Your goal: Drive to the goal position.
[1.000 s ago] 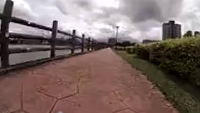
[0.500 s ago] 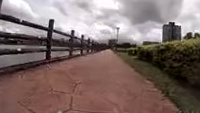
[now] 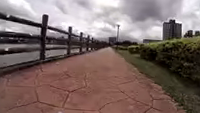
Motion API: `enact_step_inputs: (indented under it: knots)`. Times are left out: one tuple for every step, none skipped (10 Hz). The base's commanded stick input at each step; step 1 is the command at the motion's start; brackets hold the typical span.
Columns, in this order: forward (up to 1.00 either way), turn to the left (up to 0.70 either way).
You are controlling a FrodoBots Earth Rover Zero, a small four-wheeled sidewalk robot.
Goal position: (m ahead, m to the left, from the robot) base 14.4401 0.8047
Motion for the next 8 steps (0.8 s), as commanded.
enact_step_inputs:
  knots:
    - [0.70, 0.00]
    - [0.70, 0.00]
    - [0.70, 0.00]
    - [0.70, 0.00]
    - [0.70, 0.00]
    - [0.70, 0.00]
    - [0.70, 0.00]
    - [0.70, 0.00]
